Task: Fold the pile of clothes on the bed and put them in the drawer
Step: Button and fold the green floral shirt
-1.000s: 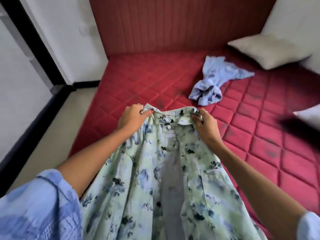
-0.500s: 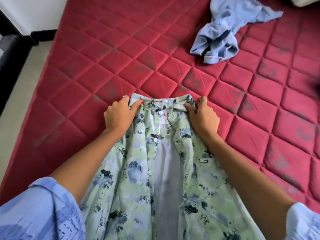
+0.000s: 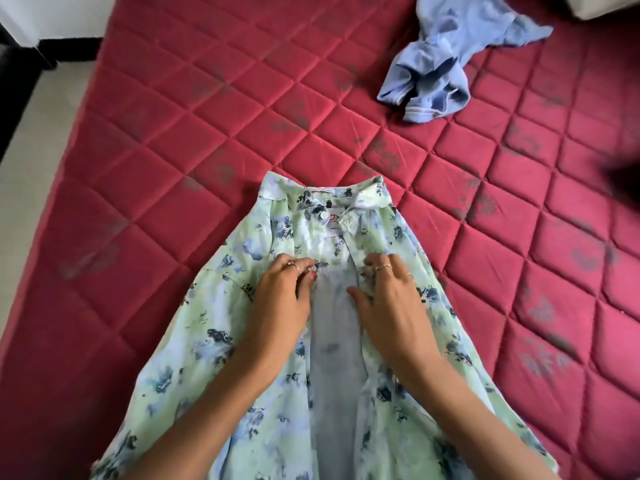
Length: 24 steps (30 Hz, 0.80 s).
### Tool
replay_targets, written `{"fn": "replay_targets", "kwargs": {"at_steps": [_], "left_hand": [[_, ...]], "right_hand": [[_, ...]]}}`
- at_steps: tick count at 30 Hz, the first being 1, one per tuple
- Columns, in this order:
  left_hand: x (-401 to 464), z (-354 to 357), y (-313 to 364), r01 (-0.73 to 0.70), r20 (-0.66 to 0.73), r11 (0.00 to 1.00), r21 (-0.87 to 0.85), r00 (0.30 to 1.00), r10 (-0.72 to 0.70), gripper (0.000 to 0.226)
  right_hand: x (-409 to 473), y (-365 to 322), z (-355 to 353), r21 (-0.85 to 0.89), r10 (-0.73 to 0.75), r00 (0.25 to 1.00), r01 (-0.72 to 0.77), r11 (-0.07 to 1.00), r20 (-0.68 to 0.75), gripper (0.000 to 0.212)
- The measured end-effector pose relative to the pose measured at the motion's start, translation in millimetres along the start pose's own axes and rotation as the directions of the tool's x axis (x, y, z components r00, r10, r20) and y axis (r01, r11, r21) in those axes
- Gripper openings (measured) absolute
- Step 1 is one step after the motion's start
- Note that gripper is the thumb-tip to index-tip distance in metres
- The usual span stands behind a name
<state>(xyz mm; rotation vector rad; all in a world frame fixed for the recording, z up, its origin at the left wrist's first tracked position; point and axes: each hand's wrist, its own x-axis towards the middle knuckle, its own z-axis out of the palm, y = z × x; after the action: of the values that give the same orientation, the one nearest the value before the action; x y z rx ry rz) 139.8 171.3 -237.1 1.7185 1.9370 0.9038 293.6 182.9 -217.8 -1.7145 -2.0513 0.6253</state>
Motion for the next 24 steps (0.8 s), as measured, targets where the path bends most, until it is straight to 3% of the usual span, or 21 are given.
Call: {"fn": "replay_targets", "kwargs": {"at_steps": [4, 9, 14, 20, 24], "left_hand": [[1.7, 8.1, -1.5, 0.033, -0.031, 0.999, -0.008, 0.999, -0.033, 0.019], [-1.6, 8.5, 1.3, 0.055, -0.042, 0.998, -0.005, 0.998, -0.055, 0.012], [1.5, -4.0, 9.8, 0.087, -0.044, 0.995, -0.057, 0.995, -0.089, 0.010], [-2.0, -17.5, 34.5, 0.105, -0.038, 0.989, -0.107, 0.993, -0.109, 0.007], [-12.7, -21.6, 46.4, 0.106, -0.016, 0.975, -0.194, 0.994, -0.111, 0.008]], "right_hand": [[-11.7, 14.2, 16.5, 0.041, 0.009, 0.992, -0.004, 0.999, -0.124, 0.033], [-7.3, 15.7, 24.8, -0.062, 0.003, 0.974, -0.017, 0.998, -0.225, 0.014], [-0.7, 13.6, 17.5, -0.035, 0.058, 0.978, -0.066, 0.997, -0.199, 0.013], [0.5, 1.0, 0.3, 0.299, 0.134, 0.990, -0.113, 0.948, -0.050, 0.026], [-13.5, -11.1, -3.6, 0.523, 0.148, 0.986, -0.168, 0.836, 0.081, 0.016]]}}
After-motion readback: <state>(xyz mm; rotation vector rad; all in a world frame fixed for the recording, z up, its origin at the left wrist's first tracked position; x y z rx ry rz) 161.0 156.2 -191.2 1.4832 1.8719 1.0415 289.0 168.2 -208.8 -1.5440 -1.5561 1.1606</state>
